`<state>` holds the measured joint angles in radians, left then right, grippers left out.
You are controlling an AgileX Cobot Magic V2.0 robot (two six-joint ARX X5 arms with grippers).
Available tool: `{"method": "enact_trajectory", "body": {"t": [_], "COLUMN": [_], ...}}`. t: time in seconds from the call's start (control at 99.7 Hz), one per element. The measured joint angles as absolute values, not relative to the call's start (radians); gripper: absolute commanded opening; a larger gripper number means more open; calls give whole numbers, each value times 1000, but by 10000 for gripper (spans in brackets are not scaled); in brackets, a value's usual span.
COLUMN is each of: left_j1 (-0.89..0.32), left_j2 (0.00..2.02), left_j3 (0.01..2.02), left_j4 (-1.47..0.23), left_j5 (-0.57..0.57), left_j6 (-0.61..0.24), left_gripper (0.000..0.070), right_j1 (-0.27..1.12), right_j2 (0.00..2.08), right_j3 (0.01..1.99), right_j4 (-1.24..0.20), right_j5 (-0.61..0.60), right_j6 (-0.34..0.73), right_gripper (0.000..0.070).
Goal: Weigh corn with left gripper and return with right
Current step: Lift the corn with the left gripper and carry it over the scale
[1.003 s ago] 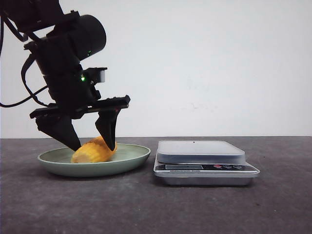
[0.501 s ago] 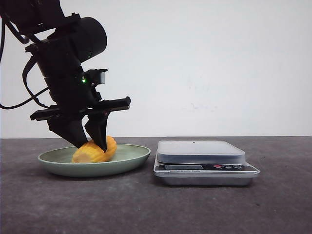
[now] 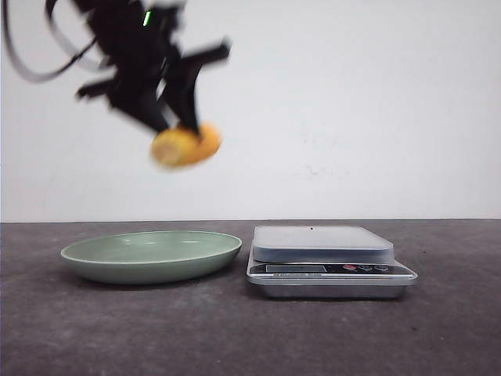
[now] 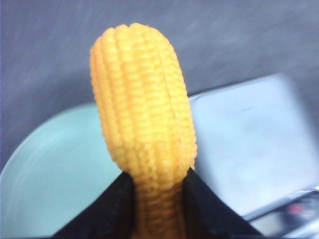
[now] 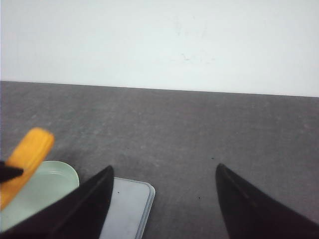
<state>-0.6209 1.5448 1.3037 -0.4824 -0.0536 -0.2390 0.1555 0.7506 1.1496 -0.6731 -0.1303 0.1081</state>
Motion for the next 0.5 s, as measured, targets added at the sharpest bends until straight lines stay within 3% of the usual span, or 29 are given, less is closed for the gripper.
{"method": "enact_trajectory", "body": {"t": [0.231,0.501], "left_j1": [-751,-791], "left_j2": [1607,1820], "left_j3": [1469,1583], "left_j4": [-474,-477], "left_j5": [-34,-35], "left_j6": [-201,-213], "left_gripper": [4,4], "right_j1": [155,155], "right_j2": [751,751], "right_j3": [1150,1150], "right_j4": [-673,-700], "right_j5": [-131,-131], "right_j6": [108,108], "right_gripper": [407,407]}}
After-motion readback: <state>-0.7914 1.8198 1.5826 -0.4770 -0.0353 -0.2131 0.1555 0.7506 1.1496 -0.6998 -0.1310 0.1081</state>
